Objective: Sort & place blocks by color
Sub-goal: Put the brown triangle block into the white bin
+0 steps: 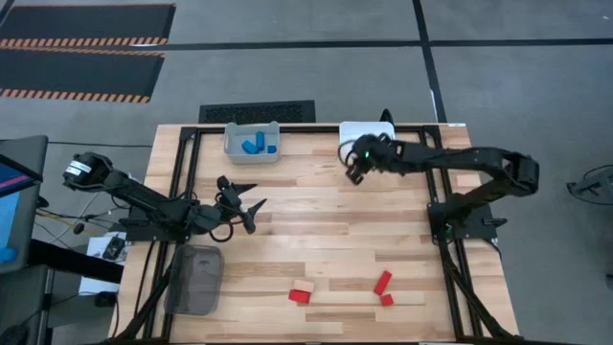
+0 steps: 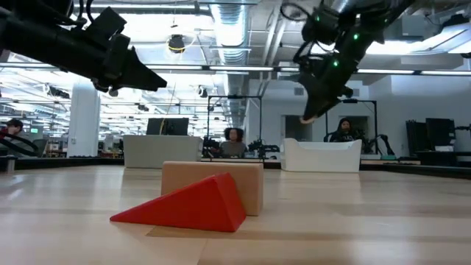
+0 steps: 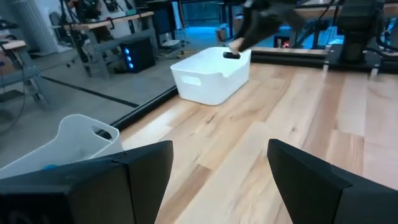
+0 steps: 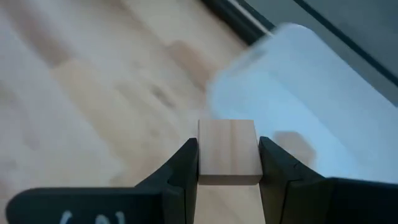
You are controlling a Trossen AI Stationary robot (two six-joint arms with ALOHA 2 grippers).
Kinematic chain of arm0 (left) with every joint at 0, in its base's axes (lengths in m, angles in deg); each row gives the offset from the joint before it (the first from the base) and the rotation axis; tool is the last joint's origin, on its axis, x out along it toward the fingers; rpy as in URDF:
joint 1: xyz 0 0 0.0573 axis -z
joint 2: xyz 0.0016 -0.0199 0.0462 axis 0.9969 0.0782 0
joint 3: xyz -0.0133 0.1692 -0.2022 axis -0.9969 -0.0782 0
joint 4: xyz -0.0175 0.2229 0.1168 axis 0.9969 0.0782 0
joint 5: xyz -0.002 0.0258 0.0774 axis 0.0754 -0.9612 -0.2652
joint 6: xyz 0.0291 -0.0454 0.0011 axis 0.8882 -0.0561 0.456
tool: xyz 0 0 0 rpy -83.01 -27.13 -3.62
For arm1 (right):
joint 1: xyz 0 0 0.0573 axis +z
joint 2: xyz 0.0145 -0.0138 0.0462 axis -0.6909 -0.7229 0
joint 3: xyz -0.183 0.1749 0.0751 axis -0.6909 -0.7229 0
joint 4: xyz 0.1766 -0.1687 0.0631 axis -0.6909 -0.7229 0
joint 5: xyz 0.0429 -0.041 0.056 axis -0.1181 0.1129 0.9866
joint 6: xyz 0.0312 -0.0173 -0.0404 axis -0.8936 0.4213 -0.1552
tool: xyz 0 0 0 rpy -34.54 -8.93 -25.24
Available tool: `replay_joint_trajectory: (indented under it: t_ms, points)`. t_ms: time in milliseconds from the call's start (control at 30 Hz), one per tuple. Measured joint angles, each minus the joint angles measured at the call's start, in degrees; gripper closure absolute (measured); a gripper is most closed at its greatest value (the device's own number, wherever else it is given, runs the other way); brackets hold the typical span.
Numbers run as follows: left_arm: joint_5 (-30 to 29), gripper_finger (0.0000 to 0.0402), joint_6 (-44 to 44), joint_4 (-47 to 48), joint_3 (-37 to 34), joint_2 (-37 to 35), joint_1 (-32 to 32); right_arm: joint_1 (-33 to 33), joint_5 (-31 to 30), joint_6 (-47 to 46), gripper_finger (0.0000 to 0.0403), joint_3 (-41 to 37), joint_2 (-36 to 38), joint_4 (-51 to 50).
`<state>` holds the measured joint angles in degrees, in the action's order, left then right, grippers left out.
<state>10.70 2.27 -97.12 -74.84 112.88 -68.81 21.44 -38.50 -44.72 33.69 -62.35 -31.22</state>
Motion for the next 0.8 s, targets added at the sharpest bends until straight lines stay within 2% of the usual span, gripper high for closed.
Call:
replay_joint_trajectory:
  t_ms: [200,400,700,800]
  points:
    - [0.1,0.0148,0.0,0.2,0.0,0.0,0.0,-12.0,6.1,3.0,0.0282,0.0,-2.6,-0.9]
    - [0.0,0.0148,0.0,0.2,0.0,0.0,0.0,-20.2,10.7,6.0,0.0282,0.0,-8.3,-1.1]
    - [-0.4,0.0148,0.3,0.2,0.0,0.0,-0.1,-23.3,11.6,7.8,0.0279,0.0,-14.9,-0.4]
    - [-0.5,0.0148,0.3,0.2,0.0,0.0,-0.1,-23.3,11.5,7.8,0.0239,0.1,-15.5,0.0]
